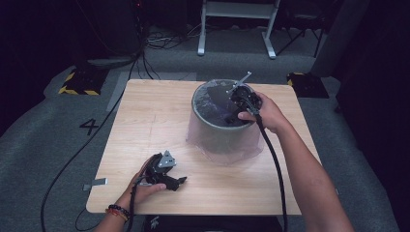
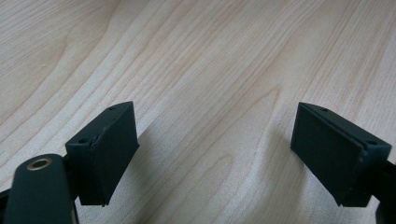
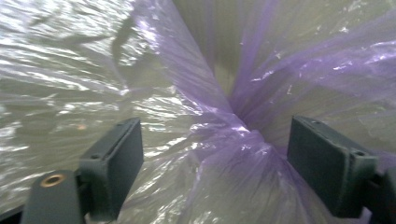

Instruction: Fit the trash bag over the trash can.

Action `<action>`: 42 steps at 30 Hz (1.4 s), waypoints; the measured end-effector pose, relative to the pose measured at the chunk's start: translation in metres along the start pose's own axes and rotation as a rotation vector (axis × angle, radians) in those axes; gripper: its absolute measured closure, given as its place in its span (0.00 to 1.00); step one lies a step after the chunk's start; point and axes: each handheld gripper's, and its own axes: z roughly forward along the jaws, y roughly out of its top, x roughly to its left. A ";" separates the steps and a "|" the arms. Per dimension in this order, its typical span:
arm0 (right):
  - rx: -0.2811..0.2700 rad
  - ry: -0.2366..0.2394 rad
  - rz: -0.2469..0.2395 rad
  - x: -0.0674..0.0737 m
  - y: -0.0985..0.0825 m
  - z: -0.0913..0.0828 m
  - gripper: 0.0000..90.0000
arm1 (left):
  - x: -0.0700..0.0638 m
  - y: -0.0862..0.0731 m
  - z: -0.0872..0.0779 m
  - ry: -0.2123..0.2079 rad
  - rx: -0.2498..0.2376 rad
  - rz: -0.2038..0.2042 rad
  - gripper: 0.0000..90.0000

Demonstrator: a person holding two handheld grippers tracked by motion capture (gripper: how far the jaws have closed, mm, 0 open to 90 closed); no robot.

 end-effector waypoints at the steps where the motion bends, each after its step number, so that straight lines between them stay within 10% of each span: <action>1: -0.014 0.001 -0.001 0.000 -0.001 -0.002 0.20 | 0.000 0.000 0.000 0.000 -0.001 -0.001 0.16; 24: -0.205 -0.036 0.034 -0.006 -0.010 -0.028 0.23 | 0.000 0.000 0.000 0.000 -0.001 0.000 0.16; 42: -0.352 0.033 0.007 -0.001 -0.021 -0.053 0.23 | 0.000 0.000 0.000 0.000 -0.001 0.000 0.16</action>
